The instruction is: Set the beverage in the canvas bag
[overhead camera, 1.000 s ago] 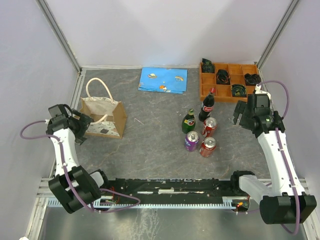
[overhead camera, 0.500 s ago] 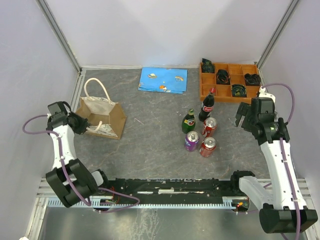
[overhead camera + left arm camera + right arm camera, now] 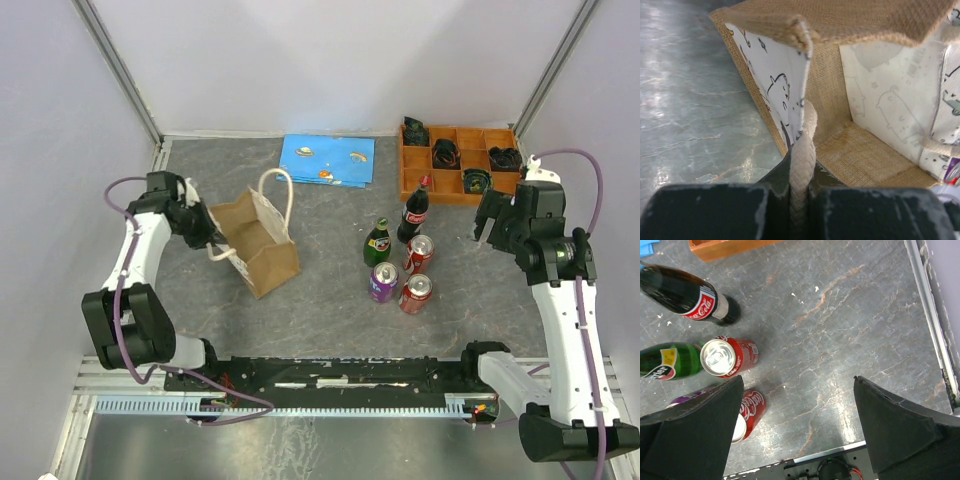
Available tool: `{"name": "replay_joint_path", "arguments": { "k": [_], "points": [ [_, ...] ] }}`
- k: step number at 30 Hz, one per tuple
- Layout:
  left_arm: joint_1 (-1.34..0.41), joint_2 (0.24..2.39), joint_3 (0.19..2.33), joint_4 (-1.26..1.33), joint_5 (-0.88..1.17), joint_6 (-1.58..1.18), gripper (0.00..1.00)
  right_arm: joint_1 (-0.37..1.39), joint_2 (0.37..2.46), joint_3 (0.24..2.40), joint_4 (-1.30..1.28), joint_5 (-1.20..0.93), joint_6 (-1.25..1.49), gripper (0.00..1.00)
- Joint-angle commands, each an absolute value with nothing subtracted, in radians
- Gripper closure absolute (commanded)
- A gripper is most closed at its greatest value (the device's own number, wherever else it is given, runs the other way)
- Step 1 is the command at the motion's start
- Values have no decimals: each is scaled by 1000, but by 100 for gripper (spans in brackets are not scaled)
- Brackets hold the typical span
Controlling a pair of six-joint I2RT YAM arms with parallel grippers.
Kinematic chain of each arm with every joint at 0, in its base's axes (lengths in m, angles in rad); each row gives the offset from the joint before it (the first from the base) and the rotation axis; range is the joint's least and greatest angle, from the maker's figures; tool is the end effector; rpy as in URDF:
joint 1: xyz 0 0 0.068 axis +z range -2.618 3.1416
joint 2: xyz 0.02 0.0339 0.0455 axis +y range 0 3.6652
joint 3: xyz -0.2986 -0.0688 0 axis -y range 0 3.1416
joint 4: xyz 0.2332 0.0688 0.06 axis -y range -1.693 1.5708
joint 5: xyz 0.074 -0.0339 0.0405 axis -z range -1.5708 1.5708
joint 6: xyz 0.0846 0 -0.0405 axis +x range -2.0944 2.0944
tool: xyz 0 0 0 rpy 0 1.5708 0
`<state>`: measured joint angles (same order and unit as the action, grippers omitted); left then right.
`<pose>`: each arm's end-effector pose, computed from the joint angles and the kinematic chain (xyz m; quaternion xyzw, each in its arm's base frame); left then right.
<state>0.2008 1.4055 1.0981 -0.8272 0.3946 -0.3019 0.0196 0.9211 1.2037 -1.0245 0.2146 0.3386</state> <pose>0.2765 0.0231 0.2568 -0.1970 0.9378 -0.2019 0.2022 0.1624 -0.0148 0.3681 0.1871 0.8917 -0.0251 0.4114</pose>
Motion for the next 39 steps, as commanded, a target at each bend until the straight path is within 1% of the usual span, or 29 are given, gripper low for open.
{"name": "replay_joint_path", "arguments": {
  "k": [1,8,21,29,39],
  "points": [
    [92,1428,1138,-864,391,-179,97,24,943,1298,-1058,182,314,1],
    [-73,1477,1155,-824,348,-161,97,24,955,1335,-1073,139,302,1],
    [-274,1545,1259,-827,356,-140,97,25,972,1361,-1094,125,305,3],
    [-381,1545,1259,-829,368,-150,97,25,959,1343,-1106,123,316,3],
    [-440,1536,1250,-819,378,-173,97,26,987,1292,-1121,80,323,4]
  ]
}}
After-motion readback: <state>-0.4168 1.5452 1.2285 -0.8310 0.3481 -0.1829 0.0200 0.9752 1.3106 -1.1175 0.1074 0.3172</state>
